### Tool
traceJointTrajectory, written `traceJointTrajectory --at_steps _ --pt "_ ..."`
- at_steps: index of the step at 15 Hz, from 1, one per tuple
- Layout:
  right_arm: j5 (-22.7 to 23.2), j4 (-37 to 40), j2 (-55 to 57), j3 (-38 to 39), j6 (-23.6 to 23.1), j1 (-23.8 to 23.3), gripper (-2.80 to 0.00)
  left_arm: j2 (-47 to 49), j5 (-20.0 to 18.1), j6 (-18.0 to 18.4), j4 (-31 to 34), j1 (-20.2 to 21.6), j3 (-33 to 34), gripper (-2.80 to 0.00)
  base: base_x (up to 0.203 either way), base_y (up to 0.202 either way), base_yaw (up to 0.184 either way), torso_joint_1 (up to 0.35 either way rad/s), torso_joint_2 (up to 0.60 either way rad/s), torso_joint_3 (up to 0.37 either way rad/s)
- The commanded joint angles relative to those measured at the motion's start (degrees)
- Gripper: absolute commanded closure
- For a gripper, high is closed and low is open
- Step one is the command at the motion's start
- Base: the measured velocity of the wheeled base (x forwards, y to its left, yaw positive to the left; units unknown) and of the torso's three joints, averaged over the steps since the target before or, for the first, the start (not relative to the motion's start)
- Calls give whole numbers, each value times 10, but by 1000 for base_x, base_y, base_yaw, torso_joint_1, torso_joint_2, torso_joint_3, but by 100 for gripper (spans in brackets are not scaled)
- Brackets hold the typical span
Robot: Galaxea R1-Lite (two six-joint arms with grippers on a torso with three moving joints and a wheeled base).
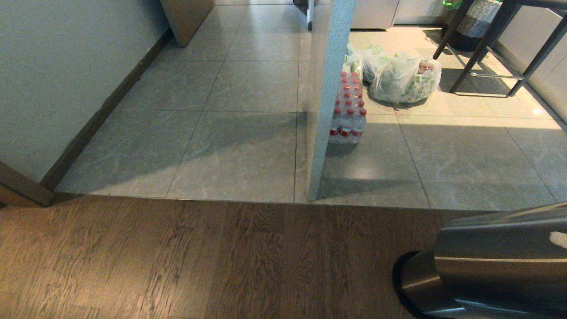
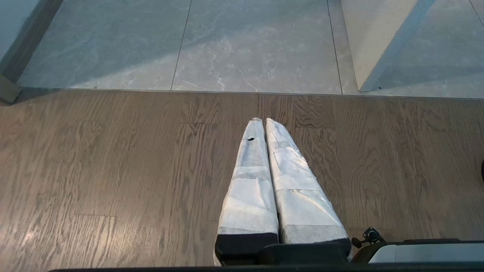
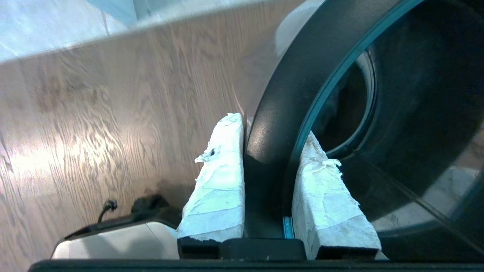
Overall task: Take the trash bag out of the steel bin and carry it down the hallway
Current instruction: Place the outer trash can on the ground
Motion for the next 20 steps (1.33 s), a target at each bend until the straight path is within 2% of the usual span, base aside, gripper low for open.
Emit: traceJointTrajectory --at_steps 1,5,8,11,14,20 --pt "0 34 -84 -24 1 5 0 1 0 0 0 0 2 0 0 0 0 0 0 0" --pt "4 99 -157 -83 2 10 0 1 0 0 0 0 2 0 0 0 0 0 0 0" --pt "12 100 -174 -97 5 28 0 1 0 0 0 0 2 0 0 0 0 0 0 0" --pt "42 83 -154 -94 19 44 0 1 0 0 0 0 2 0 0 0 0 0 0 0" --pt "50 26 -92 -89 37 63 0 1 0 0 0 0 2 0 0 0 0 0 0 0" --pt "50 -168 121 -102 82 90 0 1 0 0 0 0 2 0 0 0 0 0 0 0"
